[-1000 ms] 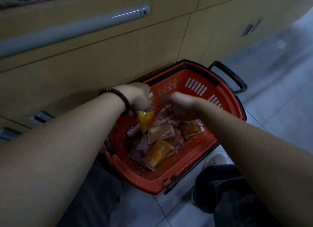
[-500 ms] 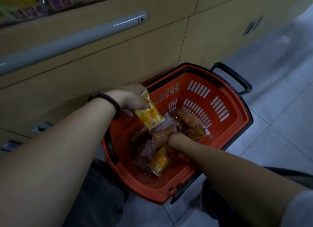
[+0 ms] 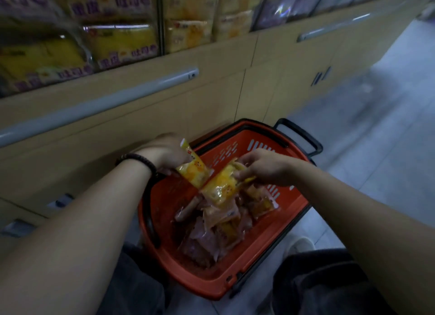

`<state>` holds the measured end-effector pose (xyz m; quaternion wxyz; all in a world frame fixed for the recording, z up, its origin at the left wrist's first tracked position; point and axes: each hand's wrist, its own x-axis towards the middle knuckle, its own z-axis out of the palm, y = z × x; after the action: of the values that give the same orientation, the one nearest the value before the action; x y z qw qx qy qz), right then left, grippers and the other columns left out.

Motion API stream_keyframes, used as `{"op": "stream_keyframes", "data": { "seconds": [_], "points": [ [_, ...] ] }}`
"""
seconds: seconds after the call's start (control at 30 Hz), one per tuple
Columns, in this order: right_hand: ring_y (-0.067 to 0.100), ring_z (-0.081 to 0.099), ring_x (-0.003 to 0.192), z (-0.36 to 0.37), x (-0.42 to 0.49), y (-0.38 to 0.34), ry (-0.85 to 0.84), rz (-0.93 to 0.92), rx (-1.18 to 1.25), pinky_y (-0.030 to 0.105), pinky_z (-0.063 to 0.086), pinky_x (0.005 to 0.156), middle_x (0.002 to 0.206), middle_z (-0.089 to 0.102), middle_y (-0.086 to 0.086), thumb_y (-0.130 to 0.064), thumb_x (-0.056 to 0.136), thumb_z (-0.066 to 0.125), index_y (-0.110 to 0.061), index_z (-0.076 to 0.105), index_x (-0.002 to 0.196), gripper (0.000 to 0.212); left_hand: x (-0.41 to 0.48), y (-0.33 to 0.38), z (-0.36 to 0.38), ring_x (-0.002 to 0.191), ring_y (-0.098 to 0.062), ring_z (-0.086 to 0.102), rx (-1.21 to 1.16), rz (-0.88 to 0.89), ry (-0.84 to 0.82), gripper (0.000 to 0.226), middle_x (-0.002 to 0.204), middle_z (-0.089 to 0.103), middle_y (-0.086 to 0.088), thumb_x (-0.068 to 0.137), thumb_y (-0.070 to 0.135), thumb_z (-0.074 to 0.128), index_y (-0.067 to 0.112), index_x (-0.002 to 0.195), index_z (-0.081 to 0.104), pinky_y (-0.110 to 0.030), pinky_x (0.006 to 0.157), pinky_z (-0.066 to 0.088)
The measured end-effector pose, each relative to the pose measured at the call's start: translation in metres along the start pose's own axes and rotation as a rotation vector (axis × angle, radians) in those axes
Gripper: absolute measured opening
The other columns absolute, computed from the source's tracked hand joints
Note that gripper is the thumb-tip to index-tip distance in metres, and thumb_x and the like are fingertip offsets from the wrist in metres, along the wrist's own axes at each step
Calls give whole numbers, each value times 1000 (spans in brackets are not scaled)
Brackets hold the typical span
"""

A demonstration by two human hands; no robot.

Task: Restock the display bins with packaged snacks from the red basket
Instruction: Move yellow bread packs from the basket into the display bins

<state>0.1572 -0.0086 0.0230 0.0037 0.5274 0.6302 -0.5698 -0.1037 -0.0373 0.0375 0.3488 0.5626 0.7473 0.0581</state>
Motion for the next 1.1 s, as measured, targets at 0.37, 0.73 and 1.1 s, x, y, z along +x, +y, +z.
{"op": "stream_keyframes", "data": {
  "seconds": [0.37,0.73,1.1],
  "points": [
    [15,69,68,-26,-32,-29,339,-290,631,27,52,59,83,75,8,-24,87,83,-2,75,105,30,-12,15,1,75,-25,58,-740,93,111,27,82,70,-11,100,39,69,14,92,73,-35,63,42],
    [14,73,71,-12,-33,-48,782,-595,236,40,62,64,74,76,-3,-53,70,91,-23,81,85,35,-45,69,11,98,-30,78,-1075,226,3,35,107,81,-10,96,39,71,18,123,67,-44,86,63],
    [7,52,115,-24,-54,-50,858,-796,-499,24,49,92,125,51,-11,-62,74,79,-34,58,135,70,-41,62,7,97,-27,79,-974,233,257,90,106,81,0,51,69,95,34,128,64,-54,90,62]
  ]
}}
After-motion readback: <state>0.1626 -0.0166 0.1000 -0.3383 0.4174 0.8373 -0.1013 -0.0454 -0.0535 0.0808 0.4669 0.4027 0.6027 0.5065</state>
